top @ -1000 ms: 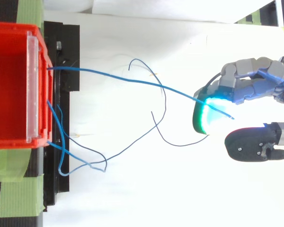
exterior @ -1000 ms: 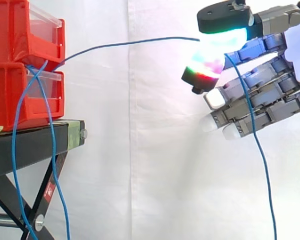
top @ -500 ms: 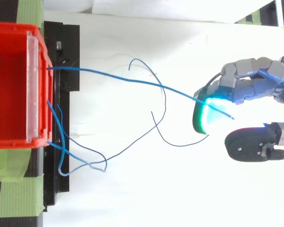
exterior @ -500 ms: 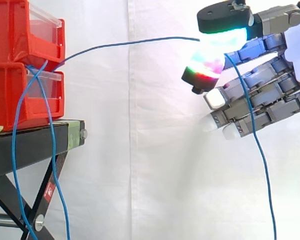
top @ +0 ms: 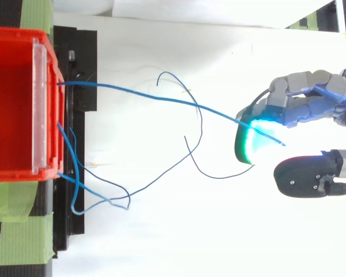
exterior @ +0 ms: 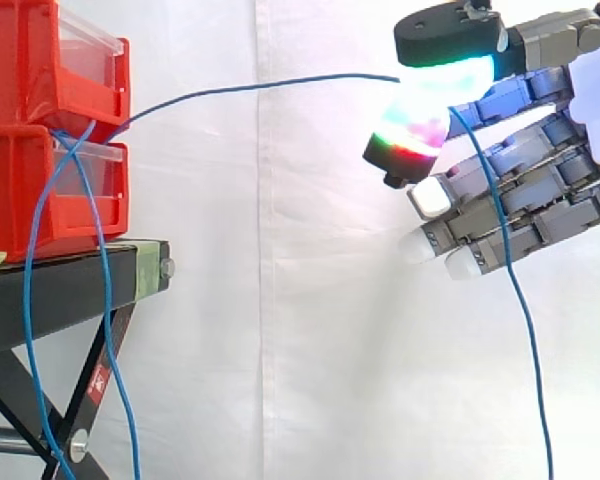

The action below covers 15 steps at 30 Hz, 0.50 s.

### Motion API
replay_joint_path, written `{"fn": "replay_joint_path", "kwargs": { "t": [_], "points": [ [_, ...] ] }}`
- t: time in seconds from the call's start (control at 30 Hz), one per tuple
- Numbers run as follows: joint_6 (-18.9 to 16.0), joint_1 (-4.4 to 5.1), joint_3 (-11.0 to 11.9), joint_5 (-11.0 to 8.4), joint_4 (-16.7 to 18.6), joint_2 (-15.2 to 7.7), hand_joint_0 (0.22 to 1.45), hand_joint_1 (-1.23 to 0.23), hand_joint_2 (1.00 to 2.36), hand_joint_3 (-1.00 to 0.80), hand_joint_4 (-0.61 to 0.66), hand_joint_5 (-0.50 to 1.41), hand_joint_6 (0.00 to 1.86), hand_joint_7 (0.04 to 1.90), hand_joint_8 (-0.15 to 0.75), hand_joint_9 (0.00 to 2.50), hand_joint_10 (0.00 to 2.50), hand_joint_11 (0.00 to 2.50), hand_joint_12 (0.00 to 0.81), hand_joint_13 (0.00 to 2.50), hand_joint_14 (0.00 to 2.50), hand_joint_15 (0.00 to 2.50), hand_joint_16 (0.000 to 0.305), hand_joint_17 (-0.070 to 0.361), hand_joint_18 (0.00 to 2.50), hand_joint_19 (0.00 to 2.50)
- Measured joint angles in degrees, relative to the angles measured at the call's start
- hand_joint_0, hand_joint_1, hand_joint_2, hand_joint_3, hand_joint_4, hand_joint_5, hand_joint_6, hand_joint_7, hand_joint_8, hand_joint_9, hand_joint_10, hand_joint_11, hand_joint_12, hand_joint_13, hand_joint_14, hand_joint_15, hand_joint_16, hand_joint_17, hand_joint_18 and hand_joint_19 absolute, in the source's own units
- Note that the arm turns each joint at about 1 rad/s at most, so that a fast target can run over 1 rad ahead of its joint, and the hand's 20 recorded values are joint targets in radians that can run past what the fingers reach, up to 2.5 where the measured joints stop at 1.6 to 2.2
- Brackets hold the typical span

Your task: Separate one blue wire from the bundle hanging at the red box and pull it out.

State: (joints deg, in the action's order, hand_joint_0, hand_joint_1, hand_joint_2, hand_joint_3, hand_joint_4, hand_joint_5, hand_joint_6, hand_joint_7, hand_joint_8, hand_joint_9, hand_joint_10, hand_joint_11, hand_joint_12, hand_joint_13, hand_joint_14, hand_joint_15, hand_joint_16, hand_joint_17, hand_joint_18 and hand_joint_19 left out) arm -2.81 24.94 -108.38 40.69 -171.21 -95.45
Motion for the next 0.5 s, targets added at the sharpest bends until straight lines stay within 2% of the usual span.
{"fn": "replay_joint_path", "kwargs": {
  "t": [0.5],
  "points": [
    [0.0, 0.00, 0.0, 0.00, 0.0, 0.0, 0.60, -0.76, 1.02, 0.18, -0.20, -0.11, 0.84, 1.24, 0.285, 0.76, 0.02, 0.90, 0.379, 0.35, 0.02, 0.50, 0.053, 0.119, 0.26, 0.47]
  ]
}}
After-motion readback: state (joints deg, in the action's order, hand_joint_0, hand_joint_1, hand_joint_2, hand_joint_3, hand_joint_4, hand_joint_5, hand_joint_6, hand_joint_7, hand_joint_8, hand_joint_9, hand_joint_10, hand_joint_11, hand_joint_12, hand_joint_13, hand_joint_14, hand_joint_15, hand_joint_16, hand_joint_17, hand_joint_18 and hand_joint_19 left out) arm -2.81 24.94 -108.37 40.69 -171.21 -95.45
